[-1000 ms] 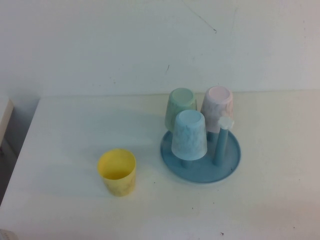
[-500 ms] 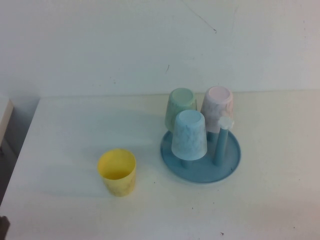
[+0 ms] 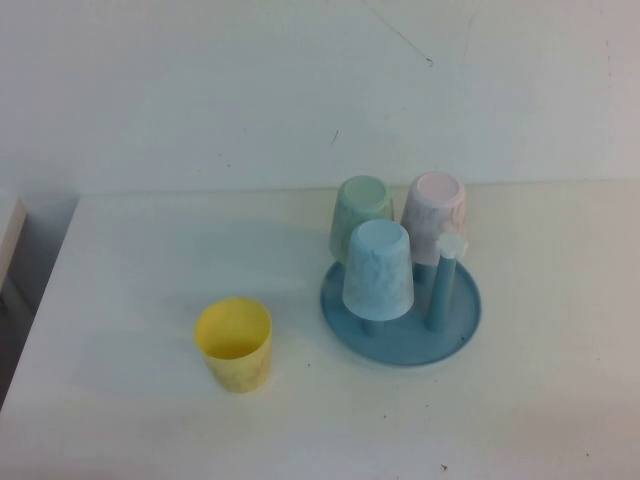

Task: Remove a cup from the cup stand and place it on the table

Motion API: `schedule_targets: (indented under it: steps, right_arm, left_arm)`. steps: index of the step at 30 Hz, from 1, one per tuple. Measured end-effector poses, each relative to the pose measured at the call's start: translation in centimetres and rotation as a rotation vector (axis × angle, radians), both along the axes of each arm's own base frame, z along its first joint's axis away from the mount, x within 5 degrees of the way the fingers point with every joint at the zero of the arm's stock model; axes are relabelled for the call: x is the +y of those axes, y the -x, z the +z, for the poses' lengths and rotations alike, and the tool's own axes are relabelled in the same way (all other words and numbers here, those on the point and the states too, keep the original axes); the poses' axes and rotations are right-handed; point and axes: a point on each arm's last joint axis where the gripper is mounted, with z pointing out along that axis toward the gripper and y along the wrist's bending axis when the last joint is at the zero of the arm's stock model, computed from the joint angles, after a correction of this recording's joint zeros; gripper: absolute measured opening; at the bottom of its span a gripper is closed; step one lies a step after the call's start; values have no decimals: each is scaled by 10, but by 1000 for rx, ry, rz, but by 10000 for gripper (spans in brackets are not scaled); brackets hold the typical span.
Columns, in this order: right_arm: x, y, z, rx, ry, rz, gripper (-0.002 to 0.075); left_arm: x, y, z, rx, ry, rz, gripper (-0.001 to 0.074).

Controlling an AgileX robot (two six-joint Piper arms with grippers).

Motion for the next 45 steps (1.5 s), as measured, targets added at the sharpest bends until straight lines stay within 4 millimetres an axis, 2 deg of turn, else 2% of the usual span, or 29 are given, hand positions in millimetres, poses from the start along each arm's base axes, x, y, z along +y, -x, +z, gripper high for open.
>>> schedule_targets:
  steps: [7,45]
  right_arm:
    - [0,0,0,0,0,0,-1]
    - [0,0,0,0,0,0,-1]
  left_arm:
    - [-4,2,-5,59,-10,-64,-2]
    - [-4,2,-5,61,-9,-68,-2]
